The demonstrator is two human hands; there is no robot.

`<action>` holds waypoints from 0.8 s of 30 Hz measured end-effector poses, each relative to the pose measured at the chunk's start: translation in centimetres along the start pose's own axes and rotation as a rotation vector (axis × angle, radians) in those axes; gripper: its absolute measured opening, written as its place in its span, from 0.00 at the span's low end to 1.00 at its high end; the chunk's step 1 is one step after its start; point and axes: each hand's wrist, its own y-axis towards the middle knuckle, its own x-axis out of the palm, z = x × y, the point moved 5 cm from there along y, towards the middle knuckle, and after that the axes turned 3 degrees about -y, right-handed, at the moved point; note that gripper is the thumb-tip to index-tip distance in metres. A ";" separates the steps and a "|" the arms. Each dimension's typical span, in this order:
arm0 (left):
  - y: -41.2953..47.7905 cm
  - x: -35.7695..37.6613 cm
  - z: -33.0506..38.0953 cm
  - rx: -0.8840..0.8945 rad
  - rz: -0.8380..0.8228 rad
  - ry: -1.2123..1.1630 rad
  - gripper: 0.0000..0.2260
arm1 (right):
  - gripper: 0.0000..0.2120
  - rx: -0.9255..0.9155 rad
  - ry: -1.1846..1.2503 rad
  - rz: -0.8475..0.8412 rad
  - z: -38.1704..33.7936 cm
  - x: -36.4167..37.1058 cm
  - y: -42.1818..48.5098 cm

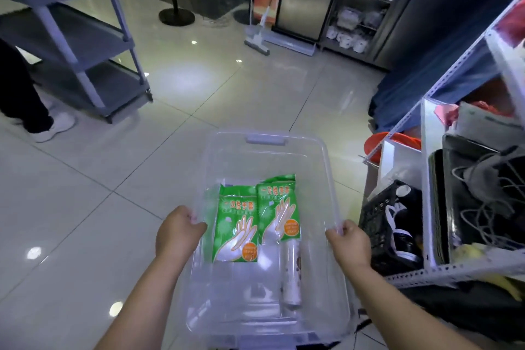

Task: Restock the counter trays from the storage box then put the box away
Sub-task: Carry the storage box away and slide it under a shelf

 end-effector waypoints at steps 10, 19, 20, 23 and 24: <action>15.2 7.5 12.5 0.097 -0.073 0.046 0.07 | 0.10 0.120 0.104 0.015 -3.6 1.5 15.9; 28.7 14.0 27.3 0.175 -0.112 0.076 0.11 | 0.06 0.169 0.109 0.044 -9.2 0.1 33.3; 29.9 14.6 28.4 0.178 -0.119 0.072 0.11 | 0.06 0.176 0.114 0.047 -9.7 -0.1 34.8; 34.1 17.0 31.7 0.182 -0.161 0.079 0.08 | 0.06 0.183 0.124 0.057 -11.0 -0.3 39.5; 35.7 18.0 33.0 0.190 -0.177 0.086 0.07 | 0.06 0.188 0.118 0.061 -11.5 -0.3 41.2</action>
